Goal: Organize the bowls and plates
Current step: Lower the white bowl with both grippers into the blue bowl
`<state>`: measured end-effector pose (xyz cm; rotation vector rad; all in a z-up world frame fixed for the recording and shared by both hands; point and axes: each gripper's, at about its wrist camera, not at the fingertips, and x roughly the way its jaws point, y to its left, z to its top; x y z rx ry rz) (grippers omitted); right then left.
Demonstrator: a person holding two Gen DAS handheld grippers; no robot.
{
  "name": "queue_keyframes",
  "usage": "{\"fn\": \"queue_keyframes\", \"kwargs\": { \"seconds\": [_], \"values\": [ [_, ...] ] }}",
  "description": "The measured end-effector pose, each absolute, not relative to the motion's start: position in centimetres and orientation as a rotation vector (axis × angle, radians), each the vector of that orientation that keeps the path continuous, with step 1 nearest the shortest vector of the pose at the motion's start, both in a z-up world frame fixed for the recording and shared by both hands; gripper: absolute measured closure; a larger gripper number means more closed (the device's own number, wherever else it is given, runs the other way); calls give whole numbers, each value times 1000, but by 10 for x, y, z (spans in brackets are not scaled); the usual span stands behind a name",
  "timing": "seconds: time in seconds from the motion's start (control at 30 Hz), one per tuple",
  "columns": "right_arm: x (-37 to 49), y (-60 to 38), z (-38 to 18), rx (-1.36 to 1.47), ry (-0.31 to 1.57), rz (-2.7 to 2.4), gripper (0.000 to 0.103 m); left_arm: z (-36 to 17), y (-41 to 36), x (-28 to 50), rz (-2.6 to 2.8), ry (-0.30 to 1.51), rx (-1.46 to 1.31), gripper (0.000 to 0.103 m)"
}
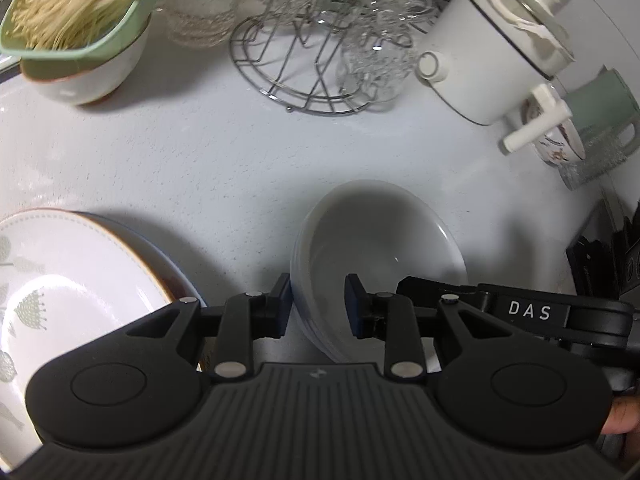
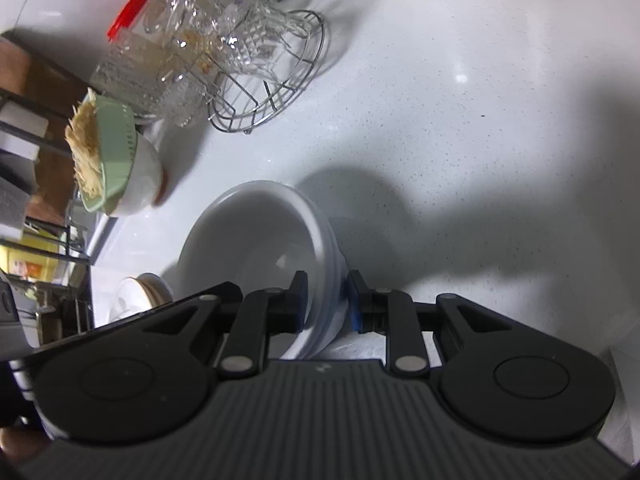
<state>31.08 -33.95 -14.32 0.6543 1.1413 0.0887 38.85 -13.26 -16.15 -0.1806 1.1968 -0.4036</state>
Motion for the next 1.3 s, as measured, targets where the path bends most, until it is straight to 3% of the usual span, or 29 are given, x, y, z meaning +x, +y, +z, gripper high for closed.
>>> {"fn": "queue_keyframes", "kwargs": {
  "seconds": [0.63, 1.3],
  "values": [
    [264, -340, -86, 666, 1093, 48, 79, -95, -121, 344, -417, 1180, -272, 71],
    [259, -290, -51, 573, 1071, 172, 79, -59, -52, 311, -346, 1086, -377, 70]
  ]
}}
